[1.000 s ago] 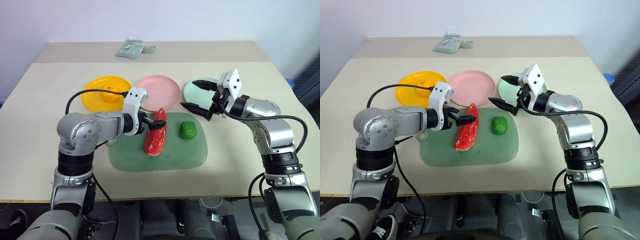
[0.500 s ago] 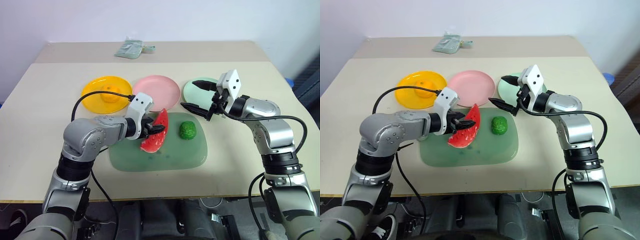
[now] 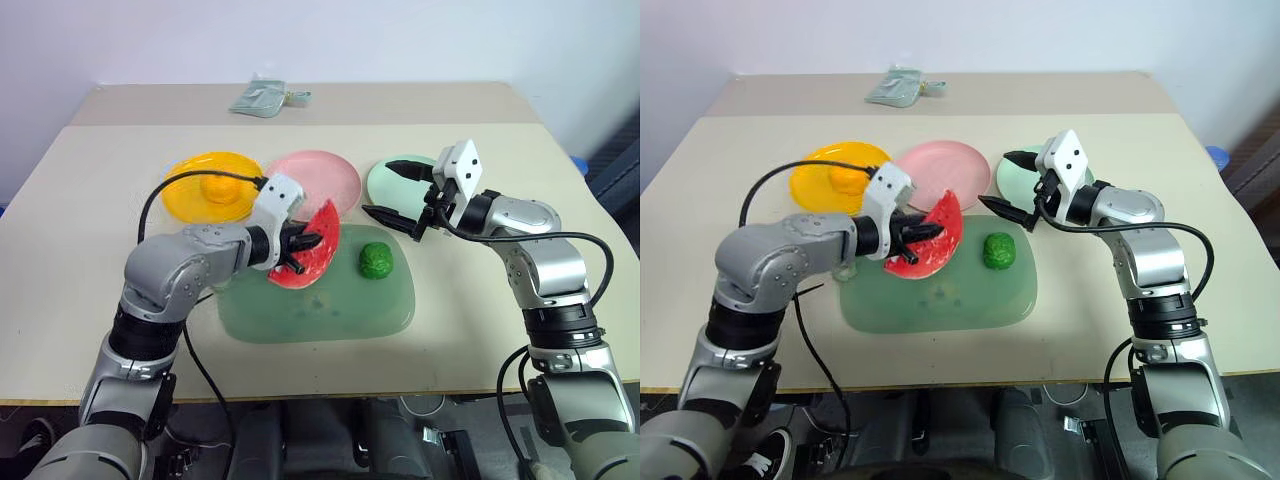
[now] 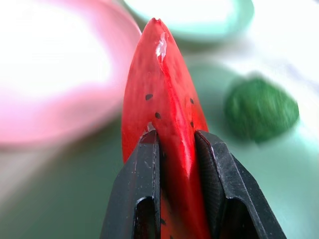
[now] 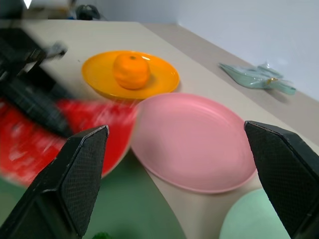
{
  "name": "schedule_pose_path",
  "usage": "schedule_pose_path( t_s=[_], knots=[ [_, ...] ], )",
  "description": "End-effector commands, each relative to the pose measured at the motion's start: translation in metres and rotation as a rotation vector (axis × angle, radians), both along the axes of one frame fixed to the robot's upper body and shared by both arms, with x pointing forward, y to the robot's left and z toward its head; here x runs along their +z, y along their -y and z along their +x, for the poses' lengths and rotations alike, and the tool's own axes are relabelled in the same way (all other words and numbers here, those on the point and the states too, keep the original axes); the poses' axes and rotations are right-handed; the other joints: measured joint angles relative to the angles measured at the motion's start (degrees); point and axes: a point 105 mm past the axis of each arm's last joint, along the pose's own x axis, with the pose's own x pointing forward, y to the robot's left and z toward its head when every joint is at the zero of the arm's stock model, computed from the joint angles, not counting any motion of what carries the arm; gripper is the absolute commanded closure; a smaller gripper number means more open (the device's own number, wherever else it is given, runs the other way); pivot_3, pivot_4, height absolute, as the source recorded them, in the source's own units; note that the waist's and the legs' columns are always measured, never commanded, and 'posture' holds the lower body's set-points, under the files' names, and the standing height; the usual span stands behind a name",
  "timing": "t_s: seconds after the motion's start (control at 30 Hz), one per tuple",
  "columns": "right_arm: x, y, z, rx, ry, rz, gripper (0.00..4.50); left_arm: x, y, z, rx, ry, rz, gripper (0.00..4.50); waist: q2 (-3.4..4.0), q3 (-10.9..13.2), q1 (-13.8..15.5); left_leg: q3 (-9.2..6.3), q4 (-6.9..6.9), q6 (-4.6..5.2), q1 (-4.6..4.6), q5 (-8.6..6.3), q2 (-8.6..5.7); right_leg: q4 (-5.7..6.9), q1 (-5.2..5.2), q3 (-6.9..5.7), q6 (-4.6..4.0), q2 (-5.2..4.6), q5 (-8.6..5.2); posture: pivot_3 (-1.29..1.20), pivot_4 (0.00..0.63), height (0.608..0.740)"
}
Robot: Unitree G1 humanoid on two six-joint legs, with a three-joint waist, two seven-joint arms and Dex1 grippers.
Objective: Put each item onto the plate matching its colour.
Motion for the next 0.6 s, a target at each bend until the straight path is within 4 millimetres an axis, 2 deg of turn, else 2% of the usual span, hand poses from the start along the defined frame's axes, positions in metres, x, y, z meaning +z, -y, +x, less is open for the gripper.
schedule_pose_path(
  t_s=[0.03, 0.13, 0.2, 0.37, 0.43, 0.6],
  knots=[
    [0.016, -0.002, -0.004, 0.021, 0.052, 0.024, 0.0, 0.032, -0.011, 0.026, 0.079, 0.157, -0.049, 3.68, 0.0, 0.0, 0.0, 0.01, 0.0, 0.0, 0.0, 0.0, 0.0, 0.01, 0.0, 0.0, 0.0, 0.0, 0.0, 0.0, 0.15, 0.74],
    [0.015, -0.004, 0.002, -0.006, 0.046, 0.022, 0.0, 0.047, -0.005, 0.053, 0.107, 0.244, -0.062, 3.68, 0.0, 0.0, 0.2, 0.02, 0.0, 0.0, 0.0, 0.0, -0.01, -0.01, 0.0, 0.0, 0.0, 0.0, 0.0, 0.0, 0.15, 0.74],
    [0.017, -0.003, 0.011, -0.054, 0.052, 0.029, 0.0, 0.047, 0.001, 0.067, 0.103, 0.248, -0.069, 3.68, 0.0, 0.0, 0.2, 0.06, 0.01, 0.0, -0.01, 0.0, -0.02, -0.02, 0.0, -0.01, 0.01, 0.0, 0.0, 0.0, 0.15, 0.74],
    [0.019, -0.004, 0.017, -0.095, 0.06, 0.049, 0.0, 0.027, 0.017, 0.098, 0.072, 0.248, -0.097, 3.68, 0.0, 0.0, 0.2, 0.09, -0.04, 0.01, -0.02, 0.0, -0.02, -0.08, -0.01, -0.01, 0.01, 0.01, 0.0, 0.0, 0.15, 0.74],
    [0.018, -0.004, 0.017, -0.099, 0.06, 0.047, 0.0, 0.017, 0.015, 0.108, 0.104, 0.264, -0.047, 3.68, 0.0, 0.0, 0.0, 0.11, -0.06, 0.02, -0.05, -0.01, -0.02, -0.12, -0.04, -0.01, 0.02, 0.01, 0.0, 0.0, 0.15, 0.74],
    [0.016, 0.003, 0.015, -0.125, 0.062, 0.041, 0.0, 0.01, 0.016, 0.115, 0.098, 0.229, -0.104, 3.68, -0.01, 0.0, -0.1, 0.12, -0.1, 0.03, -0.06, -0.02, 0.0, -0.09, -0.09, -0.01, 0.02, 0.02, 0.0, 0.0, 0.15, 0.74]
  ],
)
